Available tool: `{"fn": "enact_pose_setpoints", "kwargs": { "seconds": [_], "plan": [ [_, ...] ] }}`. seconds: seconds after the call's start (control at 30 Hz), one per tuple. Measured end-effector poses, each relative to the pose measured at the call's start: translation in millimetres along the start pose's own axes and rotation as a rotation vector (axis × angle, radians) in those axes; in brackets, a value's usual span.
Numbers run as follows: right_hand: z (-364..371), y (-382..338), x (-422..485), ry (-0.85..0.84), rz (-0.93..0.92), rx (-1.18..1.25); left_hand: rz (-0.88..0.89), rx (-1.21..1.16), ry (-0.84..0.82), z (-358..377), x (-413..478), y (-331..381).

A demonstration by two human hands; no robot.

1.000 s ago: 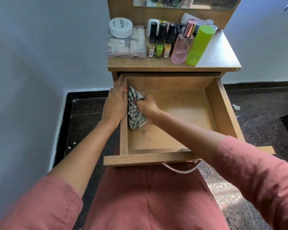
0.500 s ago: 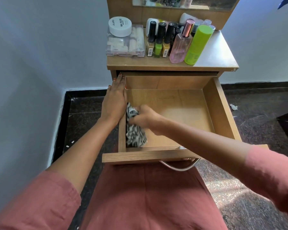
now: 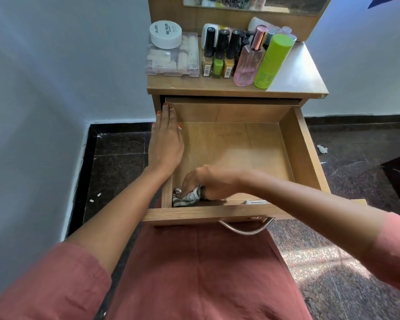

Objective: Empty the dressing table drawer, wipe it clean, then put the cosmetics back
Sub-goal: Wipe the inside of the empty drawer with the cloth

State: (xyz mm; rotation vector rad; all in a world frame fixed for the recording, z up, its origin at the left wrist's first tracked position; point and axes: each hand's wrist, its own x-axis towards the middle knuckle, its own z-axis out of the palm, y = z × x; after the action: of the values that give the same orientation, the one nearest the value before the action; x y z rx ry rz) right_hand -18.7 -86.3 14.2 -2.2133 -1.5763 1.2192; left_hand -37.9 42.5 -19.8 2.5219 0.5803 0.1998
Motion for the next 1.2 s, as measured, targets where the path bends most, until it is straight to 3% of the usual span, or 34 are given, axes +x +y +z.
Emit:
{"fn": "enact_pose_setpoints", "kwargs": {
  "seconds": [0.17, 0.43, 0.83, 0.97, 1.2],
  "plan": [
    [5.6, 14.2, -34.5, 0.041, -0.165, -0.033, -0.006, 0.035, 0.001, 2.6, -2.8, -1.0],
    [-15.9, 55.2, -66.5, -0.088, -0.045, 0.047, -0.009, 0.022, 0.024, 5.6, -2.4, -2.0],
    [8.8, 17.3, -5.1, 0.066, -0.259, 0.022, -0.021, 0.091, 0.024, 7.3, -1.2, -2.1],
    [3.0, 33.1, -33.5, 0.033, -0.215, 0.060, -0.018, 0.131, 0.011, 7.5, -1.7, -3.6],
    [-8.3, 79.0, -108.4, 0.030, 0.083, 0.107, -0.016, 0.208, -0.001, 8.2, -5.6, -3.0]
  ]
}}
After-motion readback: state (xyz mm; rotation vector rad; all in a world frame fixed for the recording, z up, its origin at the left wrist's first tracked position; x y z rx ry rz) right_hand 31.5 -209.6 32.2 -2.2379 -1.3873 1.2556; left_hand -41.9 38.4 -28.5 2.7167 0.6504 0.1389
